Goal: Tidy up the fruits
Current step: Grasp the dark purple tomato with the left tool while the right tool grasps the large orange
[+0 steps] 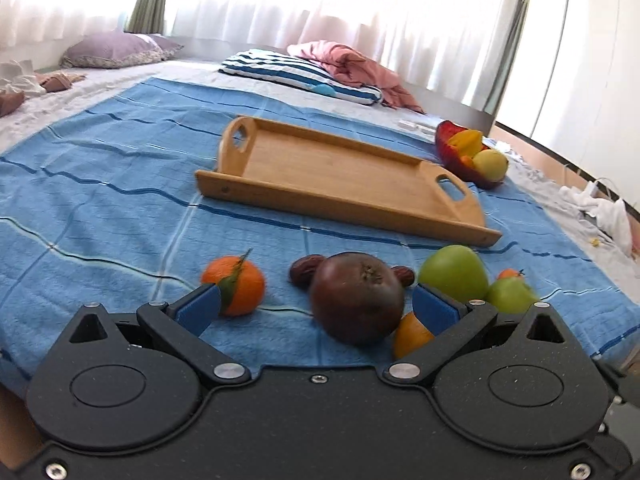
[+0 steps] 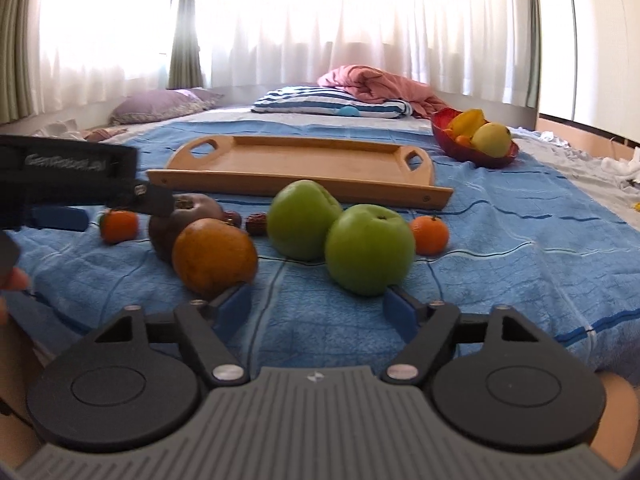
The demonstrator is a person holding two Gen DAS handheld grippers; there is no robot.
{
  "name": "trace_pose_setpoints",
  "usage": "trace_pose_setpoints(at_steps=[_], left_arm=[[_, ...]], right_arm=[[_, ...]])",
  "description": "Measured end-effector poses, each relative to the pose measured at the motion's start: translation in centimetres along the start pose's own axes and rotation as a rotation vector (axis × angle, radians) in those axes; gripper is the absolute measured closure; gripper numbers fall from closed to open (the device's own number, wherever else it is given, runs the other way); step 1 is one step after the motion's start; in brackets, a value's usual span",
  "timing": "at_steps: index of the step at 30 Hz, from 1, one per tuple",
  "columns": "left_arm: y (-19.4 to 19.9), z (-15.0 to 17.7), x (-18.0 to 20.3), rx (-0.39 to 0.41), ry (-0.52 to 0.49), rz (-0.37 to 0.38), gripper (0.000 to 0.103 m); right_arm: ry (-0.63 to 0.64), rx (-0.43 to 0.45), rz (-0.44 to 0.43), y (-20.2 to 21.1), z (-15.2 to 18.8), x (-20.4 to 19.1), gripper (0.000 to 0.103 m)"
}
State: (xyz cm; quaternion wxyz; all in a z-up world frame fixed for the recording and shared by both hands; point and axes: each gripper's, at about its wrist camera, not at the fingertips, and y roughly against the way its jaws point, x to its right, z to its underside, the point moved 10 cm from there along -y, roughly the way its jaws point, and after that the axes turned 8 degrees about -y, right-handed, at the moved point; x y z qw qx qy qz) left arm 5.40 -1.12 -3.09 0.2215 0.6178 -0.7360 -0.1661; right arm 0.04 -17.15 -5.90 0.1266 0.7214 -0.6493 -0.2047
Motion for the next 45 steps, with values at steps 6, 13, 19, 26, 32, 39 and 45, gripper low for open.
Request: trace_pose_setpoints(at_steps=[6, 13, 19, 26, 32, 39, 45], left_arm=[[-1.0, -0.9, 0.8, 0.016, -0.007, 0.025, 0.003], [-1.5, -0.9, 2.2, 0.002, -0.045, 0.063, 0.023], [-2.1, -0.1, 2.5, -0.034, -0.030, 0.085, 0.039], [-3.3, -0.1, 1.9, -0.069, -0.003, 0.092, 0.042], [-4.5, -0.1, 1.7, -0.101, 0.032, 0.100, 0.042], [-4.6, -0.4, 1.9, -0.100, 0.015, 0.095, 0.043], [-4.3, -0.6, 1.2, -0.108, 0.013, 0.090, 0.043]], right_arm=[[-0.042, -0.003, -0.042, 0.3, 0.3, -0.3, 0.030], [-0.029, -0.003, -0.073, 0.8, 0.6, -0.9, 0.030], [-0.025, -0.007, -0.096, 0.9, 0.8, -1.2, 0.031], [-0.006, -0.011, -0.126, 0.8, 1.0, -1.9, 0.031], [0.018, -0.017, -0.150, 0.6, 1.2, -2.7, 0.030], [0.059, -0.020, -0.206, 0.0, 1.4, -4.3, 0.025], [0.080, -0.014, -0.279, -0.5, 1.6, -6.7, 0.025]])
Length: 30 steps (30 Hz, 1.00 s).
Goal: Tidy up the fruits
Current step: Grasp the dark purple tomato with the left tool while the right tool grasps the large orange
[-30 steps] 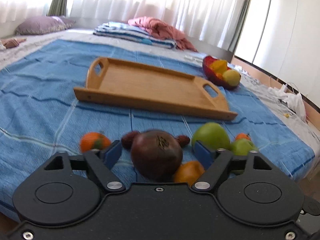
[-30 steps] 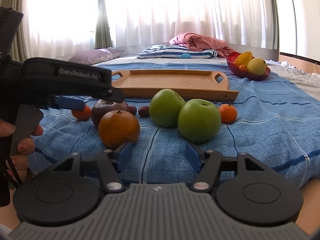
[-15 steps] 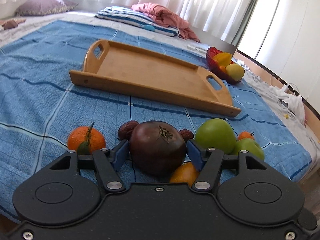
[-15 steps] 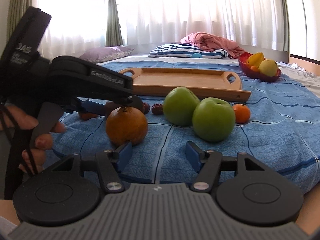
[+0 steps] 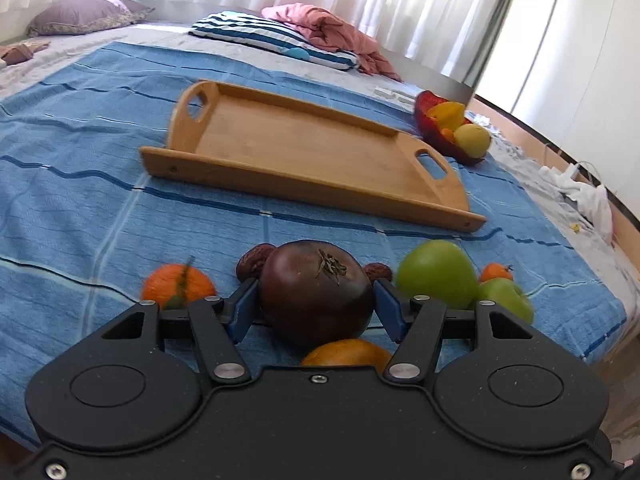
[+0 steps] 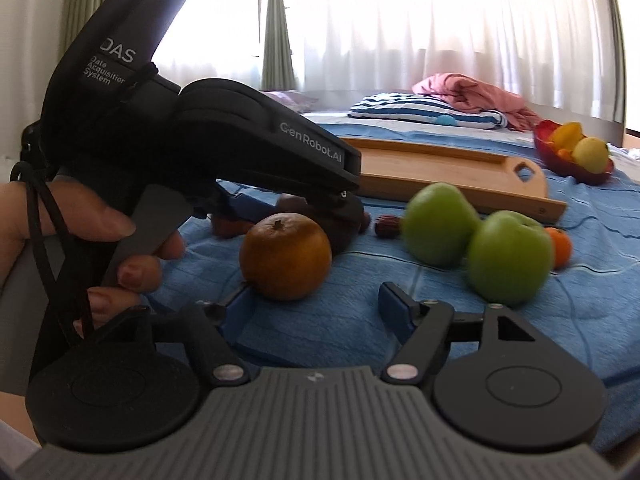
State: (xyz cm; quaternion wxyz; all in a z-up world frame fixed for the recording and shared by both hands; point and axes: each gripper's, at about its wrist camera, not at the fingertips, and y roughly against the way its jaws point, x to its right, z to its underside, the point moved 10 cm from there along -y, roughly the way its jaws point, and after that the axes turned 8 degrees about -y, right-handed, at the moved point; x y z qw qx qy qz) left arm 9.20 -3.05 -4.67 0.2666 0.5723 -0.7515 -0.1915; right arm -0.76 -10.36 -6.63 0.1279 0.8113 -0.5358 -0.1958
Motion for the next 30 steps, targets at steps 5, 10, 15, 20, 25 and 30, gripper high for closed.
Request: trace_pose_setpoints(at_steps=[5, 10, 15, 20, 25, 30], left_arm=[[0.2, -0.1, -0.7, -0.017, 0.009, 0.024, 0.044], [0.5, -0.2, -0.7, -0.026, -0.024, 0.028, 0.044], [0.5, -0.2, -0.7, -0.029, -0.035, 0.035, 0.044], [0.6, 0.0, -0.6, -0.029, -0.043, 0.032, 0.044], [0.8, 0.2, -0.4, -0.020, -0.049, 0.020, 0.044], [1.2, 0.4, 0.1, -0.011, -0.073, 0.005, 0.044]], right_arm=[[0.016, 0.015, -0.057, -0.6, -0.2, -0.6, 0.025], [0.025, 0.024, -0.123, -1.5, -0.2, -1.0, 0.026], [-0.012, 0.036, -0.206, -2.0, -0.6, -1.4, 0.046], [-0.053, 0.039, -0.197, -1.4, -0.6, -0.9, 0.048], [-0.057, 0.046, -0.108, -0.5, -1.1, 0.6, 0.048], [-0.062, 0.062, 0.032, 0.1, -1.6, 3.2, 0.047]])
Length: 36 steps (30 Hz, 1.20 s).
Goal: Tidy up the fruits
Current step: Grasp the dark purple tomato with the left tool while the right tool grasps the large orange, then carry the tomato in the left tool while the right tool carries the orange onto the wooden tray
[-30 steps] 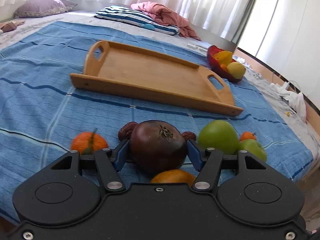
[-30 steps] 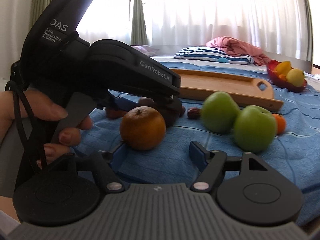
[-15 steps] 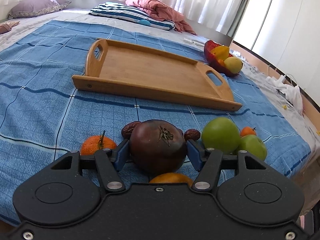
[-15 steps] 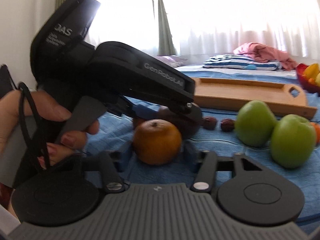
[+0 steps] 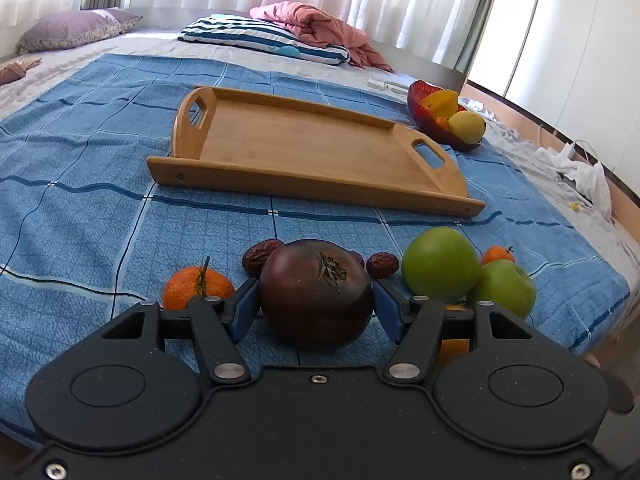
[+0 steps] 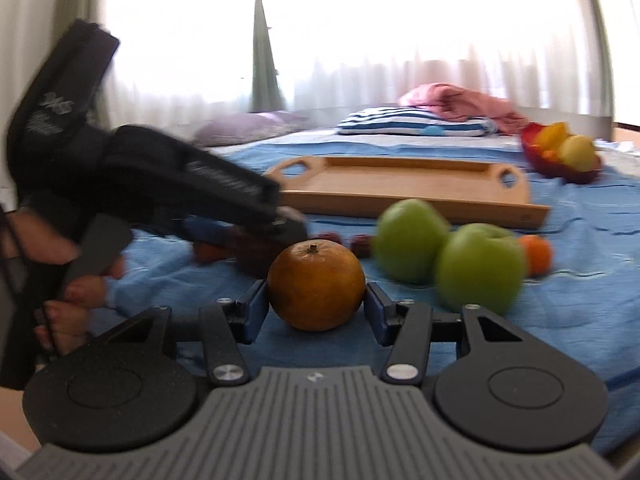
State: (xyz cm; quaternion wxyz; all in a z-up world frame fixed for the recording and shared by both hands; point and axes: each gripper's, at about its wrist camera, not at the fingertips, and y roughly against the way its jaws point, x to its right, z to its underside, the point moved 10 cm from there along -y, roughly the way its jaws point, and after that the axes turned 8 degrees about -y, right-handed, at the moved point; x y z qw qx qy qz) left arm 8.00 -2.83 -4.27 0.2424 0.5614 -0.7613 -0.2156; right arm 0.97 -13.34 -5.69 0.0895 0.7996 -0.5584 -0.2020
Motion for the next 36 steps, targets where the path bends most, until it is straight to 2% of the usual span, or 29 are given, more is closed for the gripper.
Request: trace_pose_setpoints(at_steps=[5, 12, 20, 32, 36], left_arm=[[0.7, 0.4, 0.6, 0.007, -0.019, -0.006, 0.044], [1.9, -0.1, 0.8, 0.042, -0.028, -0.026, 0.044], [3.3, -2.3, 0.8, 0.116, -0.047, -0.043, 0.044], [1.6, -6.7, -1.7, 0.132, -0.007, -0.039, 0.044], [0.8, -9.0, -3.1, 0.138, 0.005, -0.049, 0.044]], right_arm=[[-0.033, 0.022, 0.063, 0.7, -0.7, 2.1, 0.047], [-0.057, 0.041, 0.087, 1.3, -1.2, 2.8, 0.047], [-0.060, 0.091, 0.104, 1.8, -3.5, 2.4, 0.047], [-0.085, 0.119, 0.128, 0.2, -8.0, 3.8, 0.047], [-0.109, 0.093, 0.142, -1.3, -9.4, 5.4, 0.047]])
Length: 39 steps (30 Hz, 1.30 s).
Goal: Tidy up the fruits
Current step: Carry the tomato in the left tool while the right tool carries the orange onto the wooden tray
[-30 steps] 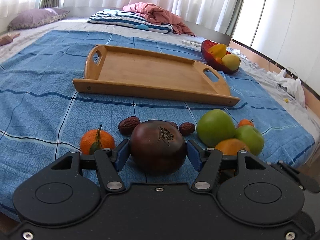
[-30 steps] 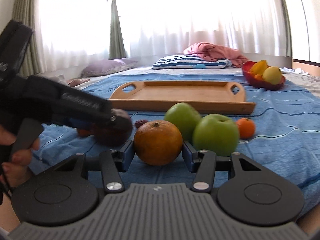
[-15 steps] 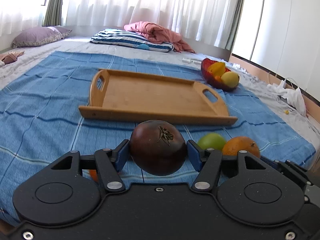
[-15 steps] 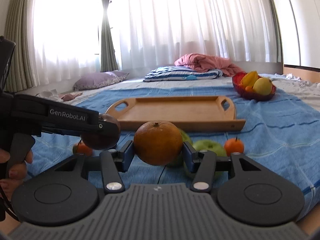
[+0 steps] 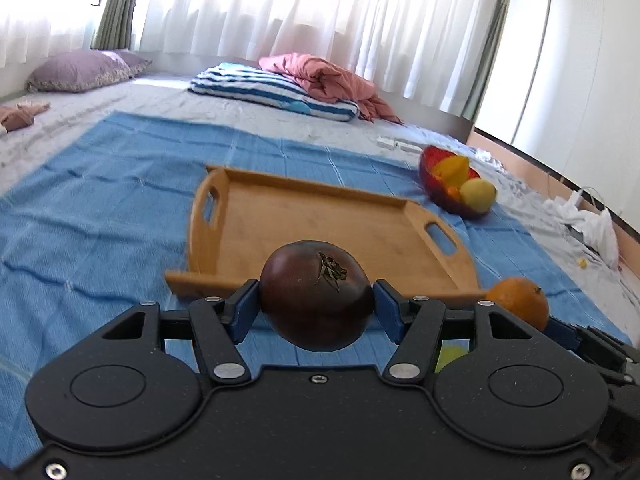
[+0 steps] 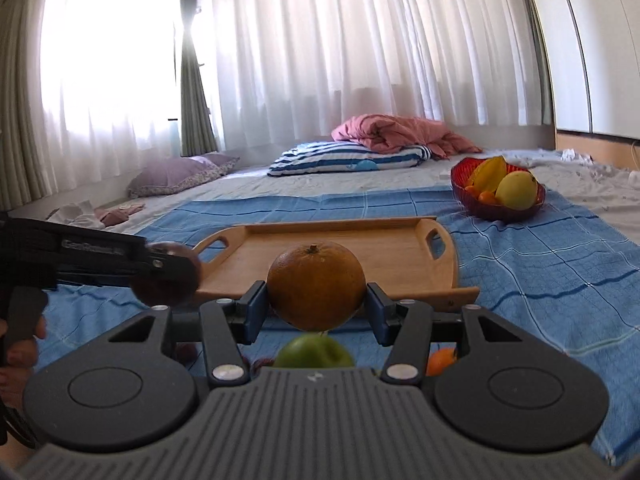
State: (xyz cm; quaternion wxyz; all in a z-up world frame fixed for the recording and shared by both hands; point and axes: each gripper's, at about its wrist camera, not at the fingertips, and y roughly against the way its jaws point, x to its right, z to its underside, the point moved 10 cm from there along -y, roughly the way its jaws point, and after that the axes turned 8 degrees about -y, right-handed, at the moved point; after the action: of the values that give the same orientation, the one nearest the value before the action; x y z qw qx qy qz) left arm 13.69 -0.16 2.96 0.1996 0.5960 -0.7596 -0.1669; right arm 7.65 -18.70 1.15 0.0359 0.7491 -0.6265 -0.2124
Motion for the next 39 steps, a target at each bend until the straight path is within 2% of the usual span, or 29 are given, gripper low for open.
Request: trace_pose_setpoints(at_steps=[3, 7, 11, 16, 24, 30, 39], left_arm=[[-1.0, -1.7, -0.9, 0.000, -0.005, -0.020, 0.044], [-2.6, -3.7, -2.0, -0.018, 0.041, 0.002, 0.044], [-4.2, -5.4, -2.7, -0.033, 0.029, -0.006, 0.044], [-6.8, -6.9, -3.2, -0.075, 0.042, 0.010, 0.044], [-11.7, -5.3, -2.8, -0.163, 0.044, 0.015, 0.044], [-13.9, -3.6, -2.7, -0.212, 0.059, 0.023, 0.044], [-15.5, -2.5, -3.0, -0.238, 0.064, 0.018, 0.044]], right_arm=[[-0.027, -0.032, 0.010, -1.6, -1.3, 1.2, 0.047], [-0.035, -0.063, 0.021, -3.8, -2.9, 2.4, 0.047], [-0.044, -0.094, 0.033, -6.1, -4.6, 3.4, 0.047], [-0.083, -0.175, 0.031, -9.7, -6.2, 4.5, 0.047], [-0.089, -0.339, 0.079, -15.4, -4.3, 5.4, 0.047], [-0.093, -0.386, 0.105, -16.8, -2.7, 6.0, 0.047], [-0.106, -0.418, 0.111, -17.5, -1.9, 6.5, 0.047]])
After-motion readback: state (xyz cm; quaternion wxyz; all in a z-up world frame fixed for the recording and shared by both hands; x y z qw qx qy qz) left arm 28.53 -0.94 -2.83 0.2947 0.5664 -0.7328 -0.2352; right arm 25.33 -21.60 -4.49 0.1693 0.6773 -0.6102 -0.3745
